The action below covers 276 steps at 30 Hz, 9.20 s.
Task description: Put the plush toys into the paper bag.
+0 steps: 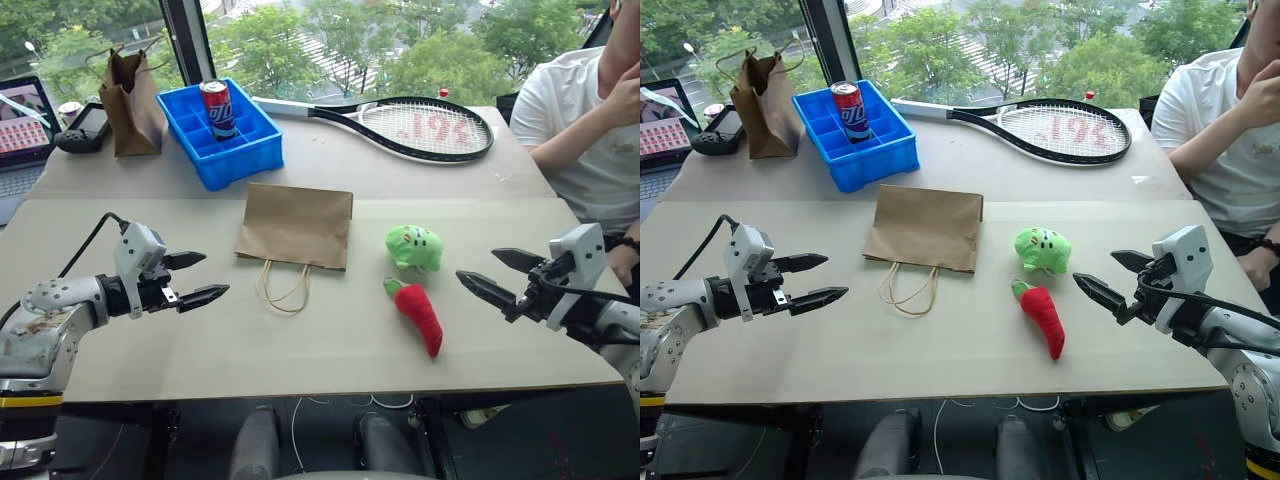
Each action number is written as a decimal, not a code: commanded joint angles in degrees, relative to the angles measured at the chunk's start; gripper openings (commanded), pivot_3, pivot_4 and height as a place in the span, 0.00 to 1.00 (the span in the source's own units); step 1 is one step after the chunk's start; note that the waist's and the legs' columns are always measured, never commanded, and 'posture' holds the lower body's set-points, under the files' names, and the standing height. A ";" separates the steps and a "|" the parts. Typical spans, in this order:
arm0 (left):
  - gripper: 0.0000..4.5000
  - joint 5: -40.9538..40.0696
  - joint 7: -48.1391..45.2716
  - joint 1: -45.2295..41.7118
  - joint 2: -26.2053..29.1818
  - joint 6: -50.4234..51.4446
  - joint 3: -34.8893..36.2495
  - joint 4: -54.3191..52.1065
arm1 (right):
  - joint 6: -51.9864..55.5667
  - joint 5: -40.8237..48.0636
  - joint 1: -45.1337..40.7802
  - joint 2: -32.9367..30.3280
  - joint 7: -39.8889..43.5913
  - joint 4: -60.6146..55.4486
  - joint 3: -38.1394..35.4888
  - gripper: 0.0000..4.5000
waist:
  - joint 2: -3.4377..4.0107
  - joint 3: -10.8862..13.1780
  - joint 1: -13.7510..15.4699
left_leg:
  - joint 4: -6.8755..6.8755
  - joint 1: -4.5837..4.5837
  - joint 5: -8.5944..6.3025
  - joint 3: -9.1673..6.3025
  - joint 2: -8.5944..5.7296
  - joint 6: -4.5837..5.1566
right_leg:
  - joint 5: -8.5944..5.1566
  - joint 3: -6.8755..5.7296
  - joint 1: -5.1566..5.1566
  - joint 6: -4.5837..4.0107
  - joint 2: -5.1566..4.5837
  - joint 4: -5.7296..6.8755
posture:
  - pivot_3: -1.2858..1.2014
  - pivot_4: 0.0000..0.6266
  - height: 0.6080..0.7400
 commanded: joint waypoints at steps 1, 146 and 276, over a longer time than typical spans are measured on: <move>1.00 -3.46 -3.55 -2.11 1.03 1.09 1.50 -1.44 | 1.96 4.92 -3.01 -2.92 3.59 -1.59 -1.55 1.00 | 0.00 0.00 0.01 | 0.00 0.00 0.00 0.00 0.00 0.00 | 0.00 0.00 0.00 0.00 0.00 0.00 | 0.52 0.24 1.00; 0.00 -15.06 -1.21 -54.34 -14.94 40.34 -17.35 4.28 | 14.88 -12.09 5.37 4.65 -12.72 -14.06 12.53 0.35 | 0.04 0.51 -1.03 | 0.70 -0.68 0.29 -0.95 -0.42 0.23 | -0.23 1.55 -0.51 0.33 1.10 1.17 | 0.52 0.24 1.00; 0.00 -19.40 21.67 -49.11 -25.86 42.89 -7.15 1.40 | 13.90 -4.13 -35.41 37.17 -15.45 27.27 17.65 0.75 | 0.12 0.58 -2.18 | 0.44 -0.75 0.32 -1.21 -0.55 0.24 | 0.03 1.55 -0.56 0.32 1.16 1.26 | 0.52 0.24 1.00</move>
